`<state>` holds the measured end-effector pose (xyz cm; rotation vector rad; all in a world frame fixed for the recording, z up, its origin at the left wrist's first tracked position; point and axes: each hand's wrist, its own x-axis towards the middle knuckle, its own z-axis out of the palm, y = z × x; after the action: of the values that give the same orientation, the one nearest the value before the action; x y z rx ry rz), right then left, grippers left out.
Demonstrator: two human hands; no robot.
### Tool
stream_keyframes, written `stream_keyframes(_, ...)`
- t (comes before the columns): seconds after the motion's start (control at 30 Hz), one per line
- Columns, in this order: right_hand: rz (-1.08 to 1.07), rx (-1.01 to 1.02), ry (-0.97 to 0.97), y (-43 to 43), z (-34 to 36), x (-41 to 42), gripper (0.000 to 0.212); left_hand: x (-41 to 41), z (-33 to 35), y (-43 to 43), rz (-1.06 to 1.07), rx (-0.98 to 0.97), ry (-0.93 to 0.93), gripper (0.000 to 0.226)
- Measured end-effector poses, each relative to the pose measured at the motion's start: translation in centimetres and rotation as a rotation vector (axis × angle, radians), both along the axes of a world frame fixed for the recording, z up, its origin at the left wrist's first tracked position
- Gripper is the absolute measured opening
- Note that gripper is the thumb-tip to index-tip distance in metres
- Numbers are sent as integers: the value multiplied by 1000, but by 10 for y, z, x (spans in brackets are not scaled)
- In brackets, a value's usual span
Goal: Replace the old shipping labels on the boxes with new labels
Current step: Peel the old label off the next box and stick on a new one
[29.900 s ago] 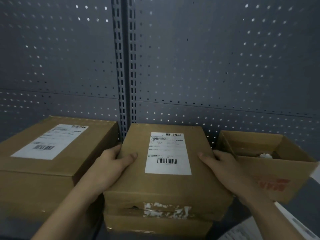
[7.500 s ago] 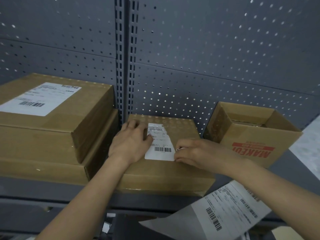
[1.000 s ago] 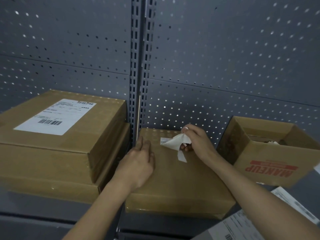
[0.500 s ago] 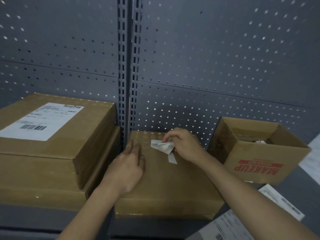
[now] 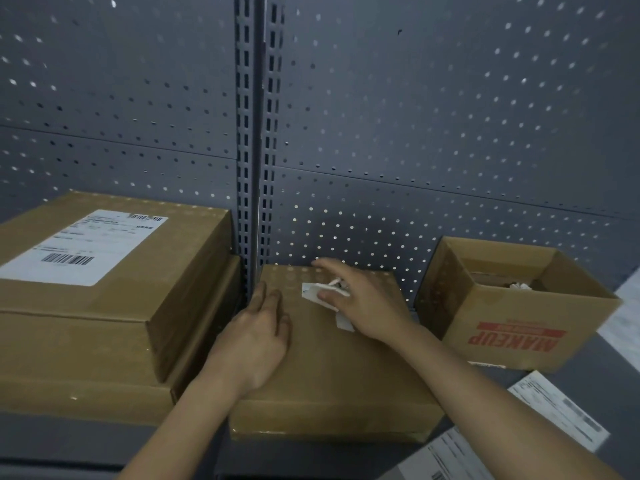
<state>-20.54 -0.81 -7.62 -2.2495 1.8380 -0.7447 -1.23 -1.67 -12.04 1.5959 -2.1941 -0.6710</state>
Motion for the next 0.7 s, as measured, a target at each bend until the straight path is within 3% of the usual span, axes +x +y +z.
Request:
stream_keyframes(0.1,-1,22,4,-1,-1,2,31,1,0,0,-8,2,10,58)
stream_keyframes(0.2,-47,37,-109,-3,-2,3,24,2,0,0,-10,-1,17,58)
stream_keyframes(0.4,-125,23,-308,-5,-9,-3,21,1,0,0,-11,-8,16,58)
stream_keyframes(0.7,-234,-56,-425,-15,-27,-9,21,0,-2,1,-11,-17,12,59)
